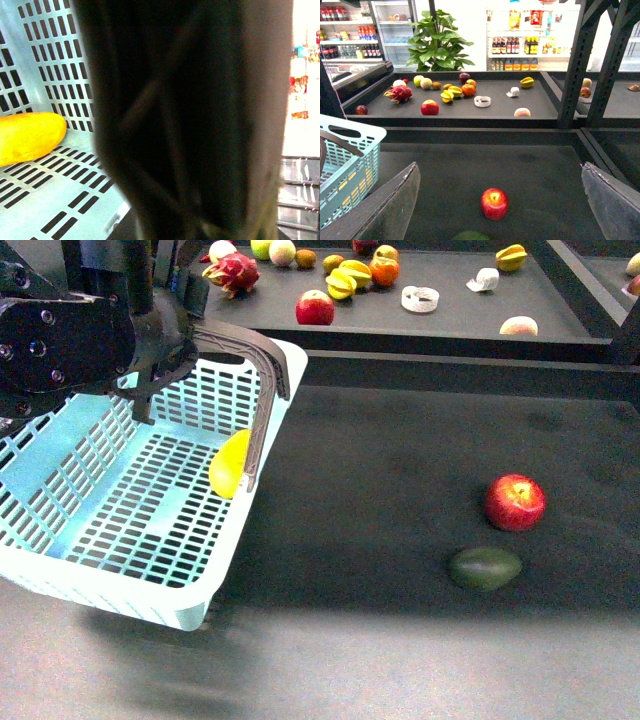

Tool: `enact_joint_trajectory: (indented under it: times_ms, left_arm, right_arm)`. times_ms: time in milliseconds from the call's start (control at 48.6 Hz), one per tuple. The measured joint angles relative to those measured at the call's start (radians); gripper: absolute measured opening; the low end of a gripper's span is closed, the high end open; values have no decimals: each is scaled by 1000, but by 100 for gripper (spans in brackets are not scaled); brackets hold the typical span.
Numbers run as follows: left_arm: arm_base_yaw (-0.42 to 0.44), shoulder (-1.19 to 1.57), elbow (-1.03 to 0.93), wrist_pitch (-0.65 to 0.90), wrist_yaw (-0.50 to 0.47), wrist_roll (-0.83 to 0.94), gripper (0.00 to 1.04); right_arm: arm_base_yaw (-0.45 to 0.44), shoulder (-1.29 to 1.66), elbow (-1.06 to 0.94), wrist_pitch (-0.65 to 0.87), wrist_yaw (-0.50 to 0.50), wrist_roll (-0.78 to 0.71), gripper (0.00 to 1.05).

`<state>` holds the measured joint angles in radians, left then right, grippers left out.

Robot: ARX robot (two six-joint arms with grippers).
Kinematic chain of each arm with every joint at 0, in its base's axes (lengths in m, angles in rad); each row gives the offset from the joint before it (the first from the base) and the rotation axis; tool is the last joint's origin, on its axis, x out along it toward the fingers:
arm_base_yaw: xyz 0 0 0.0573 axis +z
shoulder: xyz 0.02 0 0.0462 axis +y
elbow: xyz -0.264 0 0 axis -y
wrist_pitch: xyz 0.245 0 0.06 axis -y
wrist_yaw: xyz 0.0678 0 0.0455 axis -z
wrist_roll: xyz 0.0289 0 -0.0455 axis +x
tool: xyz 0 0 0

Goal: Pick mango with right arm and hold basket with left

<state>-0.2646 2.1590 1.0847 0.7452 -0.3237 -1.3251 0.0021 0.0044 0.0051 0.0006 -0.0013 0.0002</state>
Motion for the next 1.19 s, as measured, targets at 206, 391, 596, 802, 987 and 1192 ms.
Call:
enact_joint_trajectory:
  times_ms: [206,391,596,802,987,1192]
  left_arm:
    - [38,83,22,36,14,-102,16]
    - [48,101,34,34,9,-114,39]
    - [52,-33,-130,32,-18,-38,76]
    - [82,-378,-462,113,17,70,98]
    - [114,-646,-653,18,26,211,99]
    - [130,-767,-694,-99,8,317,99]
  right_arm:
    - [0,0,0,0,0,0,96]
    - [0,0,0,0,0,0,96]
    - [0,0,0,0,0,0,96]
    - [0,0,0,0,0,0,96]
    - [0,0,0,0,0,0,96]
    - [0,0,0,0,0,0,96]
